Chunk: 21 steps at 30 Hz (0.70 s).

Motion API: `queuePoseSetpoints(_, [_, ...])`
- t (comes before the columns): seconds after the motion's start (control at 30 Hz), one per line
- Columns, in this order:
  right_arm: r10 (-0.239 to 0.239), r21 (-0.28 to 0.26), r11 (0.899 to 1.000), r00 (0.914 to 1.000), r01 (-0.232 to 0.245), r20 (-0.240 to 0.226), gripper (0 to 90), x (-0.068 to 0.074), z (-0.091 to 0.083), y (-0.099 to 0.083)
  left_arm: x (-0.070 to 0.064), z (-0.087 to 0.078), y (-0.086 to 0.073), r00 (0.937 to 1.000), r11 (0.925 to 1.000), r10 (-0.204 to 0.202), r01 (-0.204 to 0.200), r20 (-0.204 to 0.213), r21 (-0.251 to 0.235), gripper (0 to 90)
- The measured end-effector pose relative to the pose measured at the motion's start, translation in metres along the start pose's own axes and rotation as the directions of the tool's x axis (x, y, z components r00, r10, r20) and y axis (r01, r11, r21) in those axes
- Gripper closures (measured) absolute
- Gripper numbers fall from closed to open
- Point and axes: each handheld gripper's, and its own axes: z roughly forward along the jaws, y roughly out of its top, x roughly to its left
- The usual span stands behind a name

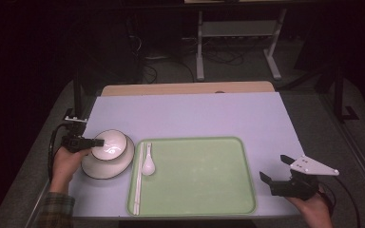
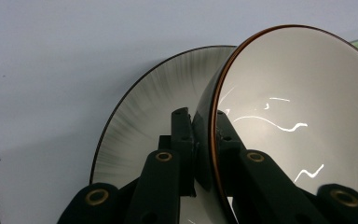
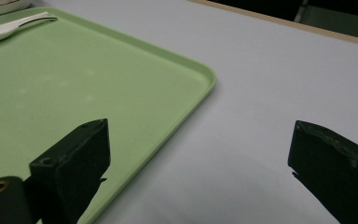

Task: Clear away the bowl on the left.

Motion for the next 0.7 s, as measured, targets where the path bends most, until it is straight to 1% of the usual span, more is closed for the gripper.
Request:
queuePoseSetpoints(0.07, [0.002, 0.000, 1.000, 1.0000, -0.002, 0.000, 4.6, 0.000, 0.000, 0.000, 0.000, -0.002, 0.000, 0.9999, 0.9999, 0.003, -0.003, 0.013, -0.011, 82.5])
queuePoseSetpoints(0.13, [0.001, 0.000, 1.000, 1.0000, -0.001, 0.000, 4.6, 0.000, 0.000, 0.000, -0.002, -0.004, 0.001, 0.9999, 0.9998, 0.014, -0.014, -0.001, -0.017, 82.4])
queuePoseSetpoints(0.2, [0.003, -0.001, 1.000, 1.0000, -0.003, -0.001, 4.6, 0.000, 0.000, 0.000, -0.003, -0.005, 0.002, 0.9998, 0.9995, 0.020, -0.020, -0.004, -0.022, 82.3])
queuePoseSetpoints(0.27, [0.002, -0.001, 1.000, 1.0000, -0.002, 0.000, 4.6, 0.000, 0.000, 0.000, -0.004, -0.007, 0.002, 0.9999, 0.9994, 0.013, -0.013, 0.007, -0.033, 82.3])
queuePoseSetpoints(0.37, [0.002, 0.000, 1.000, 1.0000, -0.002, 0.000, 4.6, 0.000, 0.000, 0.000, -0.006, -0.010, 0.003, 0.9996, 0.9989, 0.017, -0.016, 0.022, -0.043, 82.3])
queuePoseSetpoints(0.5, [0.004, -0.004, 1.000, 1.0000, -0.004, -0.005, 4.6, 0.000, 0.000, 0.000, -0.016, -0.015, 0.007, 0.9985, 0.9980, 0.040, -0.038, 0.037, -0.050, 82.3])
queuePoseSetpoints(0.7, [0.002, -0.005, 1.000, 0.9999, -0.002, -0.011, 4.6, 0.001, 0.000, 0.001, -0.033, -0.018, 0.020, 0.9954, 0.9951, 0.072, -0.067, 0.064, -0.073, 82.3])
